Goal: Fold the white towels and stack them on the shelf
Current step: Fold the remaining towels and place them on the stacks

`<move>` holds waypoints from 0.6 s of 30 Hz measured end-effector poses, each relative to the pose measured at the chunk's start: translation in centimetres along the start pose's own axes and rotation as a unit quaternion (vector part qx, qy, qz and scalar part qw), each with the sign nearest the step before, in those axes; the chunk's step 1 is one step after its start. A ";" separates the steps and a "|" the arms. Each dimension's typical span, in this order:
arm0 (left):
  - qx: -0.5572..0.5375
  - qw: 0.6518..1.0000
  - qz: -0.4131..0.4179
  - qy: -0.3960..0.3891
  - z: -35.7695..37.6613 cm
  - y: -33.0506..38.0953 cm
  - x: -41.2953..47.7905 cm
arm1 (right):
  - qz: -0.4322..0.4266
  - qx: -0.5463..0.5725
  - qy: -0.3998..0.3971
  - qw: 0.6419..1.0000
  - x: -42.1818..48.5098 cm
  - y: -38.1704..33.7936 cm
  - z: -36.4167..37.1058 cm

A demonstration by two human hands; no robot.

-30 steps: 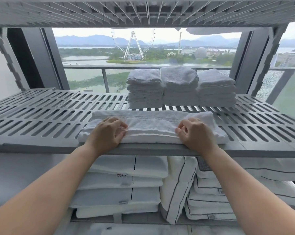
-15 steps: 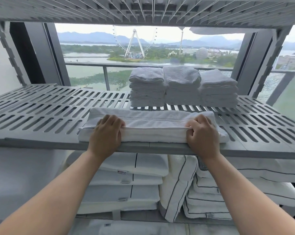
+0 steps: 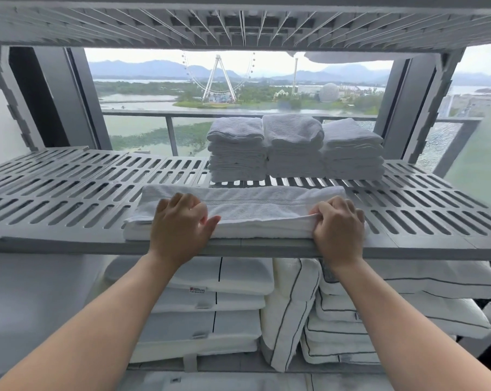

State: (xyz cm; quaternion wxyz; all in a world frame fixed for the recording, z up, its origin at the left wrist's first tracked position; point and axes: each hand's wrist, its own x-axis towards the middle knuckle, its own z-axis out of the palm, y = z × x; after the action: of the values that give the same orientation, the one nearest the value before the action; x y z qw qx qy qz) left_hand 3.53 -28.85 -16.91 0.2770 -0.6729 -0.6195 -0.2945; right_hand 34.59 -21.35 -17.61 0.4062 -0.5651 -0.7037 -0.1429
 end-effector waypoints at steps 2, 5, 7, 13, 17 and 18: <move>-0.003 1.000 -0.001 -0.016 0.0 1.8 1.6 | 0.011 -0.009 -0.020 1.000 0.1 0.5 -0.3; -0.042 0.998 0.020 -0.040 0.6 5.8 4.2 | 0.016 -0.019 -0.033 0.999 0.4 1.6 -0.9; -0.083 0.995 0.019 -0.057 1.3 9.0 5.9 | 0.015 -0.017 -0.014 1.000 0.6 2.4 -1.4; -0.142 0.960 0.009 -0.241 5.2 15.9 8.6 | -0.042 0.013 0.001 0.999 0.1 4.3 -2.0; -0.067 0.936 0.051 -0.343 7.5 16.5 8.3 | -0.038 0.056 -0.050 0.996 -0.7 6.0 -2.6; -0.056 0.934 0.057 -0.348 7.7 16.4 8.2 | -0.028 0.078 -0.056 0.995 -0.5 6.2 -2.8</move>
State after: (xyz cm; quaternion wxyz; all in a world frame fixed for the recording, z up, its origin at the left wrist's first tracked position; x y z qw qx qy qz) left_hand 20.76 -18.92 -16.14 0.0220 -0.7820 -0.6200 -0.0598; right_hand 41.44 -21.55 -17.83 0.4044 -0.5188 -0.7502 -0.0674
